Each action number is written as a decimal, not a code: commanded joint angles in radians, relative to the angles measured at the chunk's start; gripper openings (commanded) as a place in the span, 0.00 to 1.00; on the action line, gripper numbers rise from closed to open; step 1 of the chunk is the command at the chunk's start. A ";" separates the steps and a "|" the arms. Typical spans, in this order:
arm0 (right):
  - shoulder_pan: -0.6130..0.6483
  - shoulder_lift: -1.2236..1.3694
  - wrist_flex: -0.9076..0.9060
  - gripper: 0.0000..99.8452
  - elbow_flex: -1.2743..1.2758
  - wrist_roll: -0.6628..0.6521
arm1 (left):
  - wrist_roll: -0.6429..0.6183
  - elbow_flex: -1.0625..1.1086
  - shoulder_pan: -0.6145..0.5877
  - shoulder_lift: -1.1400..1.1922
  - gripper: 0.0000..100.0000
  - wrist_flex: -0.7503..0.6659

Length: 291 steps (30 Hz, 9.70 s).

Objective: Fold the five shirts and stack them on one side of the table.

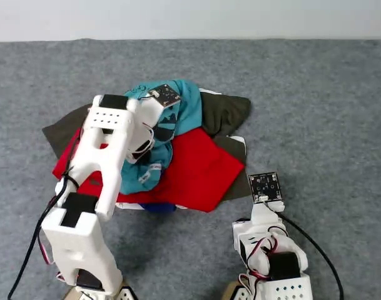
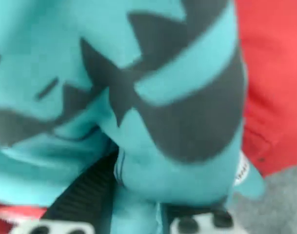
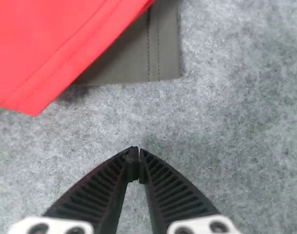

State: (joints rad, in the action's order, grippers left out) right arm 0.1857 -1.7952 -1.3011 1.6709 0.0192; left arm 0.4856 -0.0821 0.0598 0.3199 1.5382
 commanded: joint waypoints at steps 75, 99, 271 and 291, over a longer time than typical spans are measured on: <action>0.002 -0.012 -0.002 0.01 0.012 0.008 | -0.180 0.197 0.091 -0.137 0.31 -0.215; 0.002 -0.012 -0.002 0.01 0.012 0.008 | -0.167 0.061 -0.115 -0.373 0.00 -0.029; 0.002 -0.012 -0.002 0.01 0.012 0.008 | -0.038 -0.228 -1.194 -0.500 0.25 -0.328; 0.002 -0.012 -0.002 0.01 0.012 0.008 | -0.152 -0.008 -0.040 -0.468 0.25 0.063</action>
State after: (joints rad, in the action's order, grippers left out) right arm 0.1857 -1.7952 -1.3011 1.6709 0.0192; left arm 0.3506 -0.1297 -0.0859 -0.2110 1.6655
